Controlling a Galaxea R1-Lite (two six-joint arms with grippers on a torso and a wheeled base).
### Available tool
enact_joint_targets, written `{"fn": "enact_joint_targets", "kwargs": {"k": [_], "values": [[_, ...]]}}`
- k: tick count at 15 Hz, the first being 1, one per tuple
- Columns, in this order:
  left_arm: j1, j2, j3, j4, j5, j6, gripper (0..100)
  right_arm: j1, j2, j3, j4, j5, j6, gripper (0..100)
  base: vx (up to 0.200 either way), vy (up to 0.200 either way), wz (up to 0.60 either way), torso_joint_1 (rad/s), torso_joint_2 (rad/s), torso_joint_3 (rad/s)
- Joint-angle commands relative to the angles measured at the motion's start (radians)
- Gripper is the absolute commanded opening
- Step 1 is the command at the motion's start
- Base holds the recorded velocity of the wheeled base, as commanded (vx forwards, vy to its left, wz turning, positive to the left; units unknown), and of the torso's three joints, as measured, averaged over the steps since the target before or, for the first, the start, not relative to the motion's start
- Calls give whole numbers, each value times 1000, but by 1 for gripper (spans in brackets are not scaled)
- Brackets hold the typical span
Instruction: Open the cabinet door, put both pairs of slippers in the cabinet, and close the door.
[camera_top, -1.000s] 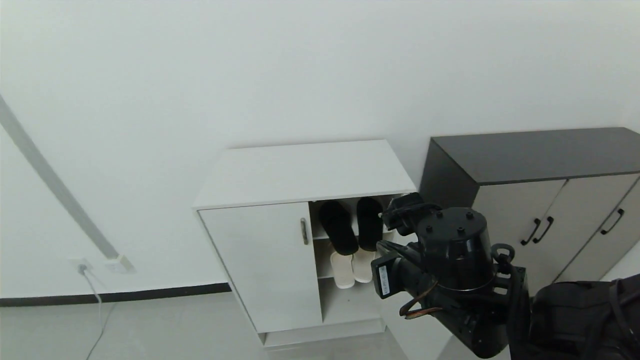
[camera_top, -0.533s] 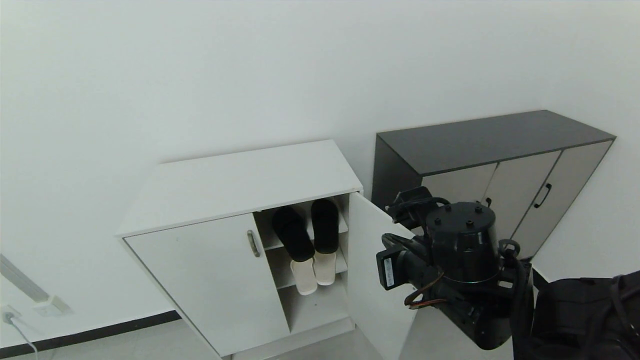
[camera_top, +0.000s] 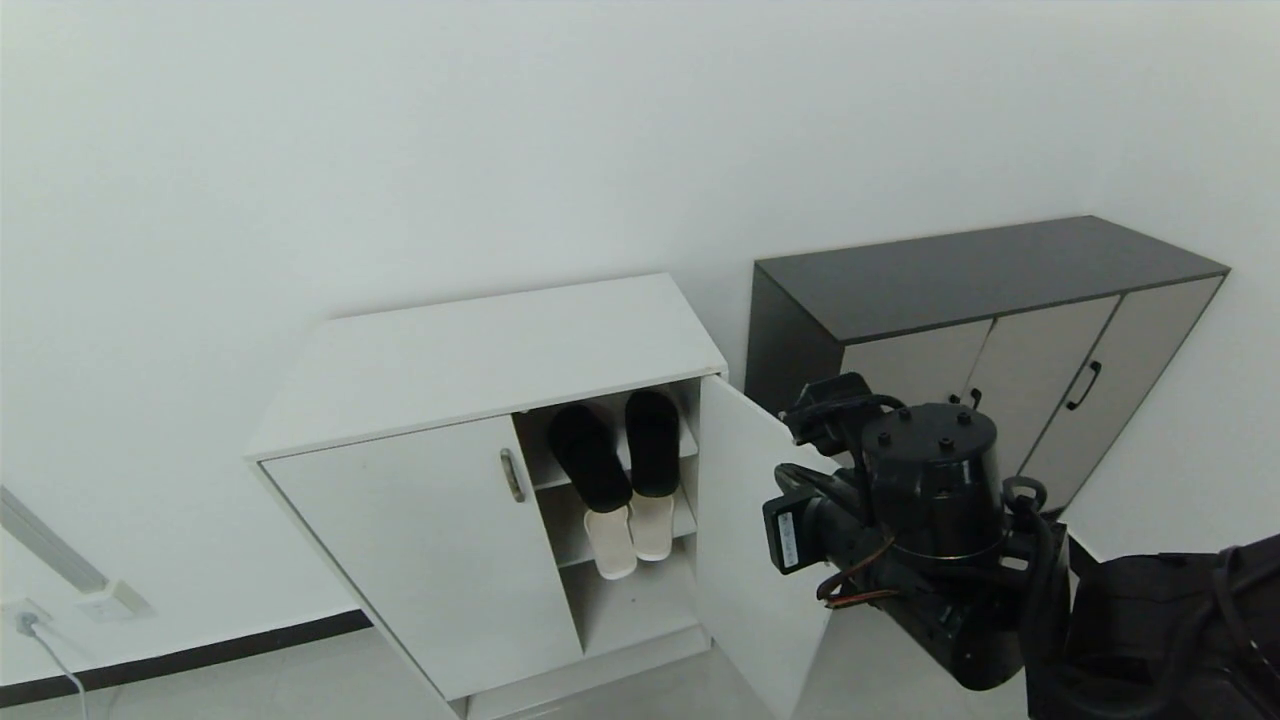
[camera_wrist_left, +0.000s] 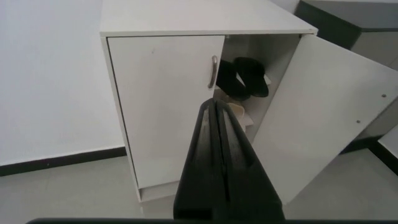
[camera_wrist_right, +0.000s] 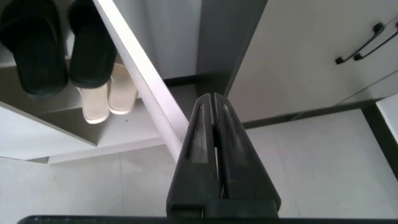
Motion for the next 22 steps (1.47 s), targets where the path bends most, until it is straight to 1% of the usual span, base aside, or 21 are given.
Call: {"fn": "enact_joint_targets", "kwargs": {"k": [1,2,5,7,9,10,12,15,22], "values": [[0,0,0,0,0,0,0,-4,2,-1,-1,2,0,0,-200,0,0,2,2,-2],[0,0,0,0,0,0,0,-4,2,-1,-1,2,-6,0,-200,0,0,-12,2,7],[0,1,0,0,0,-2,0,-21,10,-12,-3,2,-26,0,0,0,0,0,0,0],[0,1,0,0,-1,2,0,-53,25,-47,-1,2,-35,0,0,0,0,0,0,0],[0,0,0,0,-1,0,0,-115,31,-127,14,18,-37,0,0,0,0,0,0,0],[0,0,0,0,0,0,0,-150,42,-168,45,47,-40,0,0,0,0,0,0,0],[0,0,0,0,0,0,0,-216,87,-282,135,59,-32,0,0,0,0,0,0,0],[0,0,0,0,0,0,0,-308,186,-387,143,88,-28,0,0,0,0,0,0,0],[0,0,0,0,0,0,0,-385,344,-489,154,136,0,0,0,0,0,0,0,0]]}}
